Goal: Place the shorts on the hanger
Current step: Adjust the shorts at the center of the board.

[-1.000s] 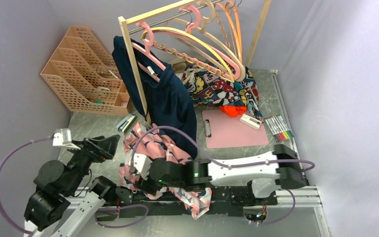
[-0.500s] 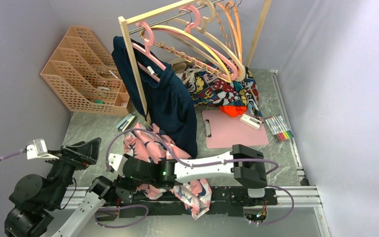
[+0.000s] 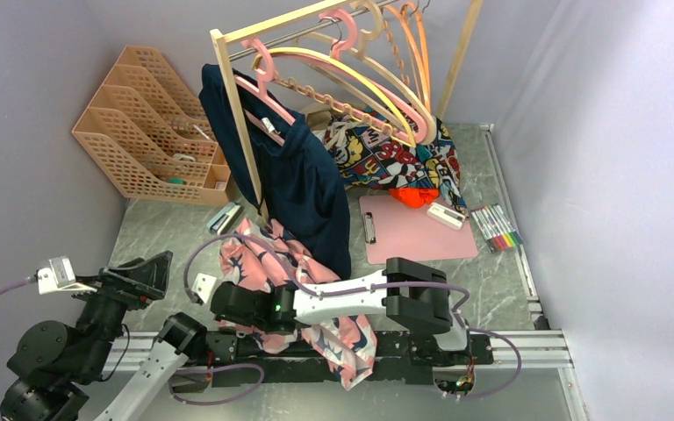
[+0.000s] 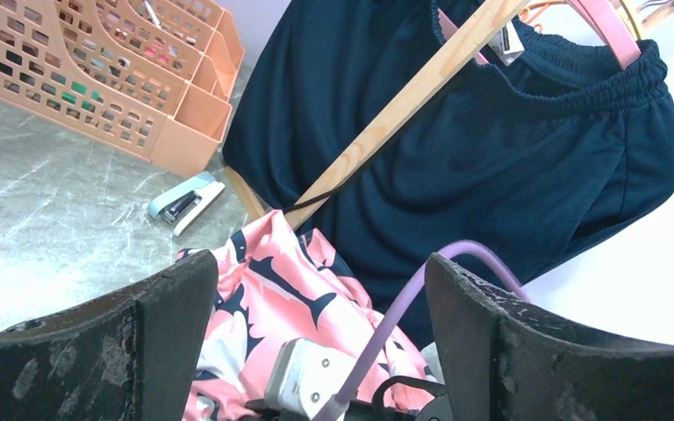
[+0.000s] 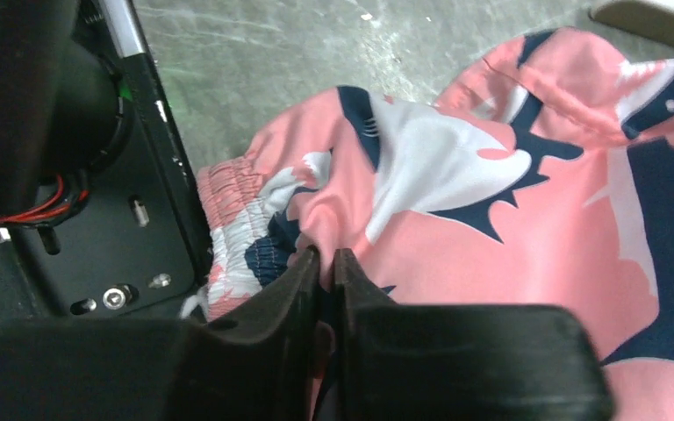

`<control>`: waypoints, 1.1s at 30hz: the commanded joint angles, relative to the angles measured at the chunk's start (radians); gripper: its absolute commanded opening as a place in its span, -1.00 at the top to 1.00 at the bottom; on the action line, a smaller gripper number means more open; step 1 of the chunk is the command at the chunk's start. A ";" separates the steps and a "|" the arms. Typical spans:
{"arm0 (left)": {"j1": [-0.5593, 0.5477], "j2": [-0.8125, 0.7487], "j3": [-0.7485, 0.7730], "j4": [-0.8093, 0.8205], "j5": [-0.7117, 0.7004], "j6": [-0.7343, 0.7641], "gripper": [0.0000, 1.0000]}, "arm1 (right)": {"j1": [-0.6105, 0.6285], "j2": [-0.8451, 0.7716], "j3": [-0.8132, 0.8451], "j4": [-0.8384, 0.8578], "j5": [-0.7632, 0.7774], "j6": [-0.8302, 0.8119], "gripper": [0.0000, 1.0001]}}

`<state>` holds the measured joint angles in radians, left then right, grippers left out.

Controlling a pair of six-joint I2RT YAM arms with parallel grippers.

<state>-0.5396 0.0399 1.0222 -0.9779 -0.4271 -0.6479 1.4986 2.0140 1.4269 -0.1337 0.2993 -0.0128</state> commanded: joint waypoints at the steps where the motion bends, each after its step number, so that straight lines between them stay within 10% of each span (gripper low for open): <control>1: -0.005 0.002 0.020 0.011 0.010 0.014 -0.82 | -0.006 -0.110 0.012 -0.016 0.113 0.023 1.00; 17: -0.003 0.102 -0.177 0.356 0.603 0.078 -0.76 | -0.005 -0.922 -0.360 0.010 0.258 0.209 1.00; 24: -0.003 0.212 -0.272 0.537 0.945 0.108 -0.70 | -0.005 -1.048 -0.458 0.044 0.402 0.320 1.00; 33: -0.002 0.239 -0.355 0.537 1.059 0.132 -0.70 | -0.005 -1.140 -0.496 0.056 0.469 0.420 1.00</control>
<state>-0.5396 0.2882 0.7029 -0.4873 0.5365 -0.5369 1.4979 0.9192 0.9268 -0.1188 0.7063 0.3378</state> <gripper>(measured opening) 0.852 0.010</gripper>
